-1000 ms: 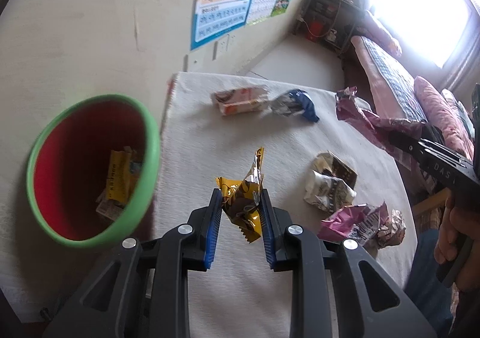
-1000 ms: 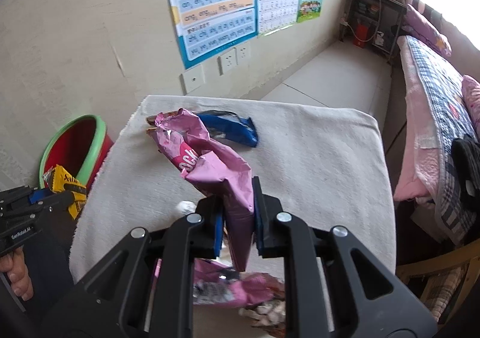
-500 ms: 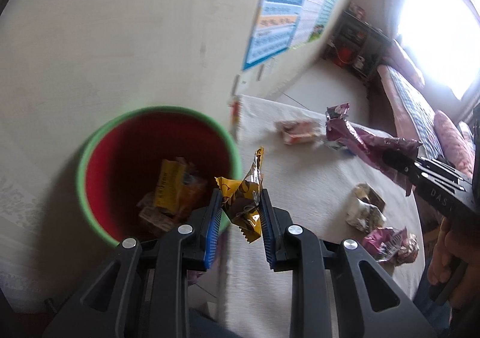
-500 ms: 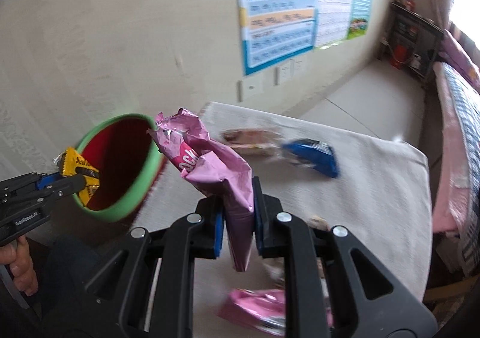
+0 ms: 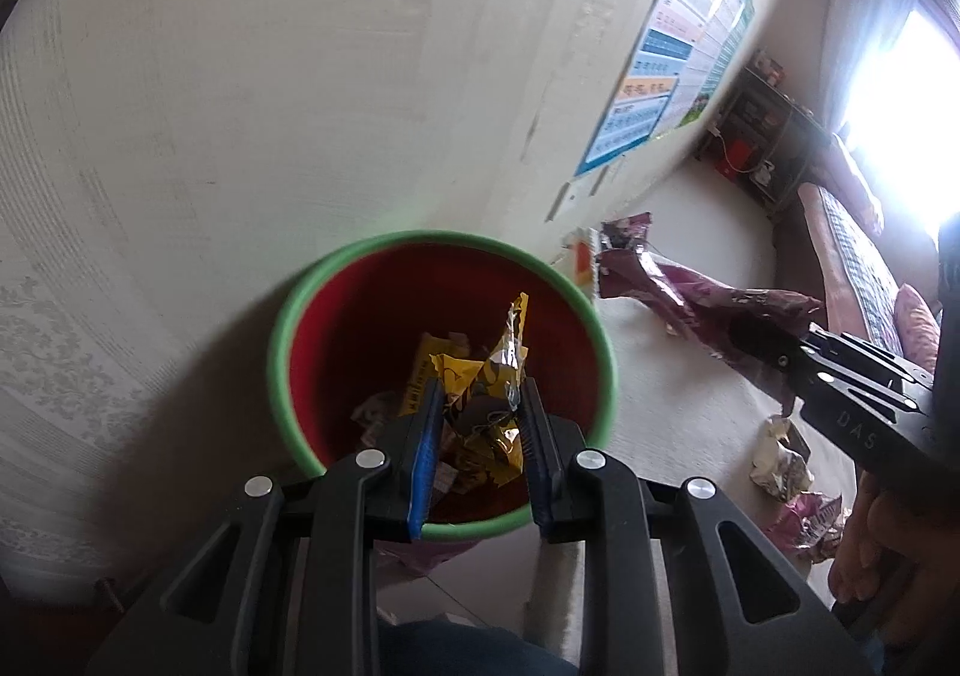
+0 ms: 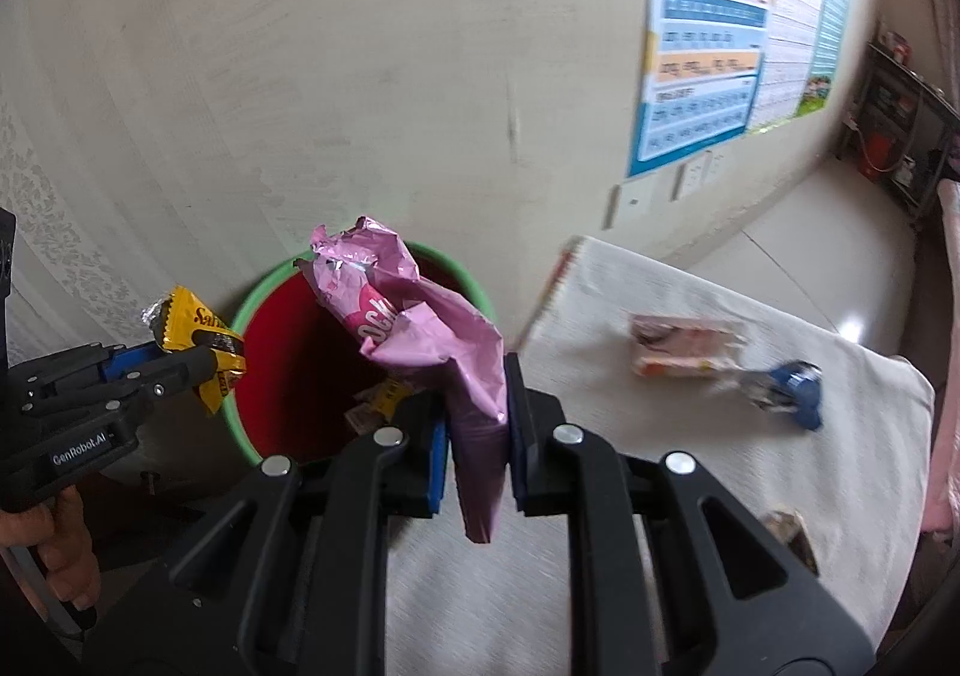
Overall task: Collect trash
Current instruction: 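Carry the gold wrapper and pink bag over the red bin and release both, then move both tools back over the table toward the remaining trash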
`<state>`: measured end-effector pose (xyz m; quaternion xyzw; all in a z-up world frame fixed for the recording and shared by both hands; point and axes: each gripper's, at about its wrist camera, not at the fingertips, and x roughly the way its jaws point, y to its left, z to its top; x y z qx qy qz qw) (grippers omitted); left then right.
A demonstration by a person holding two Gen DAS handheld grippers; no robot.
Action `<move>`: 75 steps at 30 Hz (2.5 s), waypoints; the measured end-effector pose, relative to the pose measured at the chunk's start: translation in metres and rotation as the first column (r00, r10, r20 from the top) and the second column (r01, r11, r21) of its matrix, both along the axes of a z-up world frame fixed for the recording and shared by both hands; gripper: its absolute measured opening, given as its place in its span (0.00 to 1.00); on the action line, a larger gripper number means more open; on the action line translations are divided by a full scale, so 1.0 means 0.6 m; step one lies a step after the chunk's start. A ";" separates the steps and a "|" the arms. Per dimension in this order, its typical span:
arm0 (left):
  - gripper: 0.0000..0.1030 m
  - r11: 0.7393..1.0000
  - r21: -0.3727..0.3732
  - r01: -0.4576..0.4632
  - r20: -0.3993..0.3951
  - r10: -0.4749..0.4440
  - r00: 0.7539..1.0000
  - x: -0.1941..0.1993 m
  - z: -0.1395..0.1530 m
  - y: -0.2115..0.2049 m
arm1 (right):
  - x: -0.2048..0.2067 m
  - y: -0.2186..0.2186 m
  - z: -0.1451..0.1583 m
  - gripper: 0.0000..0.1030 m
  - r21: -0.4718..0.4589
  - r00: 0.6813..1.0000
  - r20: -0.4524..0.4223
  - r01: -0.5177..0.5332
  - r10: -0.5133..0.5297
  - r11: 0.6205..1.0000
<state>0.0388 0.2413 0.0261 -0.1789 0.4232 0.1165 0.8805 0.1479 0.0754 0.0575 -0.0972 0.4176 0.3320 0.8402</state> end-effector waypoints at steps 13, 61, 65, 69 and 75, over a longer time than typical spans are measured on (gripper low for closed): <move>0.23 0.999 -0.038 -0.020 -0.019 0.020 1.000 0.010 -0.040 0.048 | 0.017 0.108 -0.048 0.16 -0.025 0.996 -0.047 -0.081 0.079 0.996; 0.92 0.996 -0.032 0.083 0.052 -0.081 0.995 0.017 0.019 -0.096 | -0.013 -0.135 -0.008 0.95 -0.034 0.997 0.036 0.069 -0.067 0.997; 0.92 0.989 -0.019 0.148 0.047 -0.147 0.988 0.039 0.023 -0.143 | 0.005 -0.192 -0.005 0.95 -0.048 0.992 0.054 0.117 -0.115 0.992; 0.92 0.977 -0.011 0.212 0.038 -0.211 0.977 0.068 0.023 -0.188 | 0.026 -0.246 -0.003 0.95 -0.050 0.983 0.064 0.173 -0.170 0.984; 0.92 0.960 -0.010 0.279 0.007 -0.279 0.960 0.125 0.007 -0.236 | 0.060 -0.305 -0.016 0.95 -0.070 0.973 0.059 0.229 -0.225 0.971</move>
